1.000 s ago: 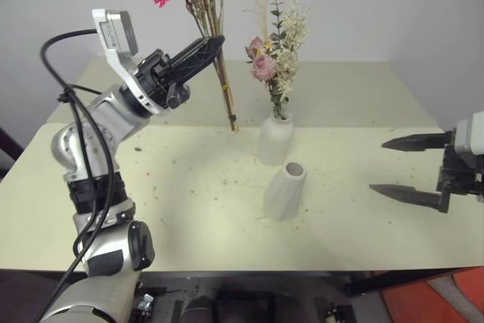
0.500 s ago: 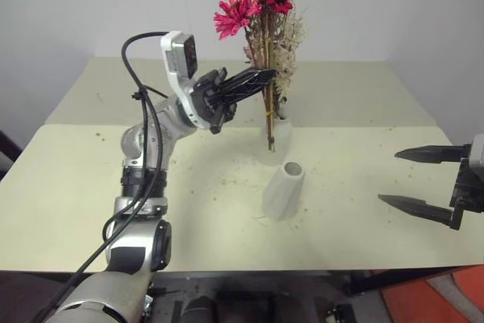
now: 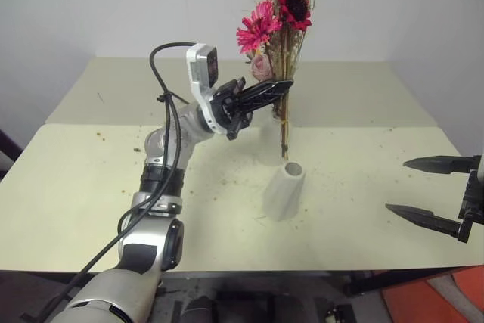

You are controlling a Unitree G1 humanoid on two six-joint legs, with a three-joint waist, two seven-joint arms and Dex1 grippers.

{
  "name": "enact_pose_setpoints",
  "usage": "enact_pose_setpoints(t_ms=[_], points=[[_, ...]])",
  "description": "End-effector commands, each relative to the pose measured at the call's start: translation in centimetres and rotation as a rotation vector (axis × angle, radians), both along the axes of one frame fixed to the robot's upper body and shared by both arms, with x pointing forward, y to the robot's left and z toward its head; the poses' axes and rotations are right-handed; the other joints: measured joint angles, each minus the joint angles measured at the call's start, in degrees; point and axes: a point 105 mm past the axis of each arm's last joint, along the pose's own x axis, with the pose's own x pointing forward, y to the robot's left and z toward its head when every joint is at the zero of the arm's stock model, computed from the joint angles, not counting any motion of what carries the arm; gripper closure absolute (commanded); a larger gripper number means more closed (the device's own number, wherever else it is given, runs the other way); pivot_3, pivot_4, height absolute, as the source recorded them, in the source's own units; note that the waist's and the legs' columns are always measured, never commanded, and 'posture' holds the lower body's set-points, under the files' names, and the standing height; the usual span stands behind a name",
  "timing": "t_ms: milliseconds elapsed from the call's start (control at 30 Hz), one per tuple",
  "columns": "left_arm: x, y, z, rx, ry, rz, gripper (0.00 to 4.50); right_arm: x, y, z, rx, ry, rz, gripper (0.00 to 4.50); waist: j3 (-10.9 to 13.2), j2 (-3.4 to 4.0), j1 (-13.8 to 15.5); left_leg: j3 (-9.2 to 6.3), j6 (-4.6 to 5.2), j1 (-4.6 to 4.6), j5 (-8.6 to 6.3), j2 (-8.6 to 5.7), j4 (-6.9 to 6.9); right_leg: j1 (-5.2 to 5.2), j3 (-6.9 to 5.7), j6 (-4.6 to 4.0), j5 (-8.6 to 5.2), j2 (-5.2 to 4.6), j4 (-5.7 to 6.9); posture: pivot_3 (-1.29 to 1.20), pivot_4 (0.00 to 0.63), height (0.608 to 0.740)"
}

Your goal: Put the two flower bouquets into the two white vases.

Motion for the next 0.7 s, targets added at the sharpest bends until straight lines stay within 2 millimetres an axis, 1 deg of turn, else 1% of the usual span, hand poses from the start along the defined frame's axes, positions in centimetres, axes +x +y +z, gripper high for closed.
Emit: enact_pose_setpoints(t_ms=[33,167,433,700], points=[[-0.3,-0.6,0.8,-0.008,-0.042,-0.020,4.47,-0.3,0.0,1.1,-0.009,-0.068,-0.024,0.00,0.0,0.00,0.0,0.00,0.00,0.00,0.00,0.00,0.00,0.00,0.00,0.00,0.00,0.00,0.00,0.00,0.150,0.740],[-0.3,-1.2,0.2,0.012,-0.040,-0.036,4.47,-0.3,0.0,1.3,0.001,-0.082,-0.034,0.00,0.0,0.00,0.0,-0.01,0.00,0.02,0.00,0.00,0.00,0.00,0.00,0.02,-0.01,0.01,0.01,0.00,0.150,0.740],[-0.1,-2.0,-0.3,0.013,-0.034,-0.040,4.47,0.0,-0.2,1.5,0.004,-0.114,-0.061,0.00,0.0,0.00,0.0,-0.02,0.01,0.00,-0.01,0.00,0.00,0.00,0.00,0.01,-0.01,0.00,-0.01,0.00,0.150,0.740],[-0.4,-3.2,-2.6,0.121,-0.097,-0.014,4.47,0.4,-0.5,1.9,-0.002,-0.152,-0.089,0.00,0.0,0.00,0.0,-0.02,0.01,-0.01,-0.01,-0.01,0.00,0.00,0.00,0.01,-0.01,0.00,-0.01,0.00,0.150,0.740]])
